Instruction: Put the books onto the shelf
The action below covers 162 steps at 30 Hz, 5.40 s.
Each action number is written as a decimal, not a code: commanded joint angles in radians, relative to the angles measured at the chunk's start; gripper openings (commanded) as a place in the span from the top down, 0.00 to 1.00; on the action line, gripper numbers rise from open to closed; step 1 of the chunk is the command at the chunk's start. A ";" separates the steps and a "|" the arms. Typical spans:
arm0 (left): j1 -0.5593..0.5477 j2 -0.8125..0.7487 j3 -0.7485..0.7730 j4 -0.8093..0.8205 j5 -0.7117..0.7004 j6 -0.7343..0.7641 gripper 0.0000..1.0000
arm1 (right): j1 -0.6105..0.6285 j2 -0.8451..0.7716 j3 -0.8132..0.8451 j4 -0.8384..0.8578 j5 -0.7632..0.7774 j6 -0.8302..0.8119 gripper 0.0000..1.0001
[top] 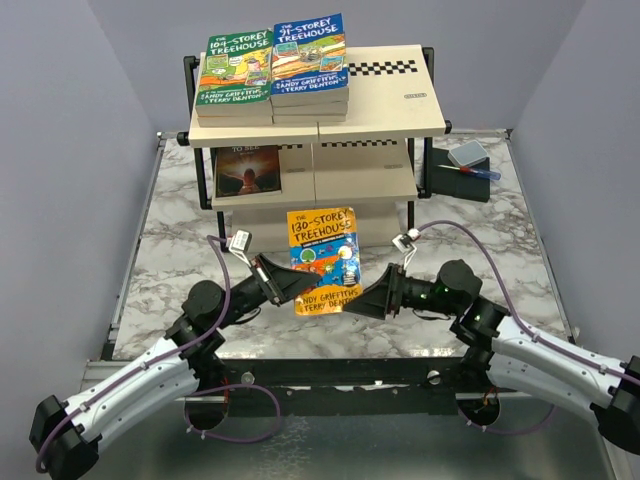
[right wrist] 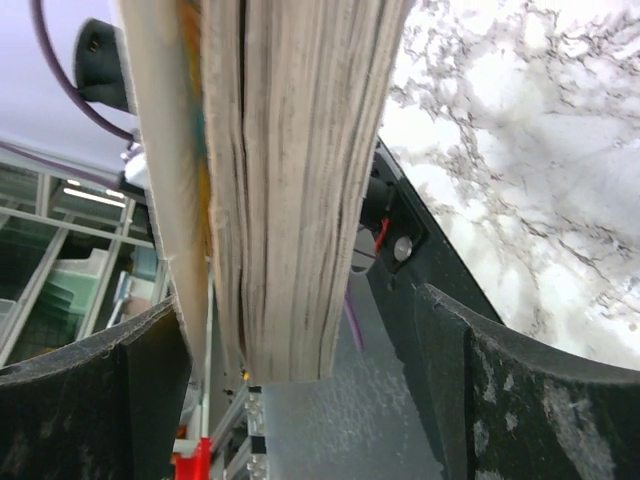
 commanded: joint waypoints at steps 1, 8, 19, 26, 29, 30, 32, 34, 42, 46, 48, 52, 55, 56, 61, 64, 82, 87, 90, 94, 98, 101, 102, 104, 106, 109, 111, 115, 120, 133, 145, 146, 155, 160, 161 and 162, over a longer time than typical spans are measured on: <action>0.005 -0.039 -0.020 0.096 -0.033 -0.033 1.00 | 0.016 -0.021 0.043 0.083 0.087 0.057 0.13; 0.005 -0.065 -0.042 0.096 -0.044 -0.045 1.00 | 0.055 -0.018 0.070 0.112 0.162 0.090 0.26; 0.005 -0.132 -0.012 -0.081 -0.104 0.036 1.00 | 0.121 0.014 0.117 0.093 0.264 0.090 0.51; 0.005 -0.171 0.014 -0.198 -0.165 0.089 1.00 | 0.153 0.073 0.158 0.082 0.299 0.085 0.69; 0.004 -0.174 0.034 -0.255 -0.191 0.114 1.00 | 0.160 0.110 0.181 0.081 0.306 0.081 0.92; 0.005 -0.174 0.045 -0.283 -0.200 0.125 1.00 | 0.161 0.117 0.186 0.079 0.316 0.083 0.98; 0.004 -0.174 0.071 -0.344 -0.215 0.150 1.00 | 0.163 0.130 0.197 0.067 0.336 0.074 0.99; 0.004 -0.175 0.099 -0.414 -0.252 0.172 1.00 | 0.165 0.135 0.209 0.055 0.357 0.067 0.99; 0.004 -0.168 0.245 -0.707 -0.381 0.294 0.43 | 0.165 0.158 0.293 -0.011 0.449 0.025 0.99; 0.005 -0.177 0.360 -0.880 -0.495 0.384 0.33 | 0.165 0.185 0.346 -0.027 0.501 0.018 0.99; 0.004 -0.174 0.425 -0.951 -0.546 0.436 0.29 | 0.163 0.202 0.367 -0.013 0.508 0.007 0.99; 0.004 -0.162 0.555 -1.057 -0.649 0.541 0.24 | 0.163 0.247 0.416 0.005 0.530 -0.009 1.00; 0.005 -0.162 0.624 -1.095 -0.711 0.626 0.01 | 0.158 0.298 0.458 0.021 0.542 -0.029 0.99; 0.005 -0.162 0.642 -1.103 -0.727 0.653 0.01 | 0.156 0.326 0.485 0.022 0.543 -0.032 0.99; 0.005 -0.192 0.685 -1.102 -0.771 0.763 0.01 | 0.112 0.442 0.545 0.107 0.492 0.009 1.00; 0.004 -0.225 0.677 -1.091 -0.783 0.800 0.01 | 0.088 0.513 0.575 0.185 0.435 0.036 1.00; 0.003 -0.381 0.531 -1.014 -0.741 0.833 0.01 | -0.055 0.962 0.971 0.270 0.267 0.130 0.99; 0.003 -0.396 0.510 -1.010 -0.731 0.833 0.01 | -0.075 1.069 1.117 0.197 0.221 0.135 0.99; 0.003 -0.411 0.506 -1.009 -0.734 0.837 0.01 | -0.085 1.122 1.192 0.155 0.208 0.136 0.99; 0.003 -0.434 0.503 -1.010 -0.743 0.835 0.01 | -0.092 1.177 1.272 0.094 0.192 0.138 1.00; 0.003 -0.451 0.502 -1.010 -0.759 0.831 0.01 | -0.093 1.212 1.317 0.042 0.184 0.141 1.00; 0.003 -0.459 0.502 -1.011 -0.763 0.831 0.01 | -0.097 1.227 1.339 0.004 0.172 0.138 0.99; 0.003 -0.461 0.502 -1.011 -0.765 0.830 0.01 | -0.098 1.231 1.345 -0.006 0.169 0.137 0.99; 0.004 -0.461 0.502 -1.012 -0.765 0.830 0.01 | -0.099 1.234 1.352 -0.027 0.163 0.134 0.99; 0.004 -0.462 0.502 -1.012 -0.768 0.829 0.01 | -0.102 1.231 1.353 -0.044 0.161 0.130 0.99; 0.003 -0.462 0.501 -1.014 -0.767 0.829 0.01 | -0.104 1.224 1.351 -0.073 0.164 0.118 0.99; 0.003 -0.463 0.502 -1.015 -0.768 0.828 0.01 | -0.107 1.216 1.343 -0.091 0.177 0.118 0.99; 0.003 -0.462 0.502 -1.014 -0.766 0.828 0.01 | -0.110 1.188 1.291 -0.059 0.196 0.138 0.99; 0.003 -0.462 0.501 -1.014 -0.767 0.828 0.01 | -0.111 1.173 1.263 -0.037 0.218 0.158 0.97; 0.004 -0.462 0.500 -1.014 -0.766 0.828 0.01 | -0.113 1.116 1.198 -0.047 0.292 0.180 0.51; 0.003 -0.461 0.500 -1.014 -0.769 0.826 0.01 | -0.111 1.043 1.157 -0.190 0.357 0.107 0.34; 0.003 -0.462 0.500 -1.014 -0.768 0.826 0.01 | -0.110 1.038 1.159 -0.208 0.361 0.095 0.34; 0.003 -0.463 0.500 -1.014 -0.768 0.826 0.01 | -0.108 0.964 1.121 -0.306 0.435 -0.053 0.33; 0.003 -0.462 0.500 -1.014 -0.764 0.826 0.01 | -0.106 0.903 1.075 -0.335 0.493 -0.152 0.36; 0.003 -0.463 0.501 -1.014 -0.764 0.826 0.01 | -0.105 0.894 1.066 -0.329 0.515 -0.166 0.38; 0.003 -0.462 0.500 -1.014 -0.764 0.826 0.01 | -0.104 0.889 1.056 -0.319 0.528 -0.174 0.40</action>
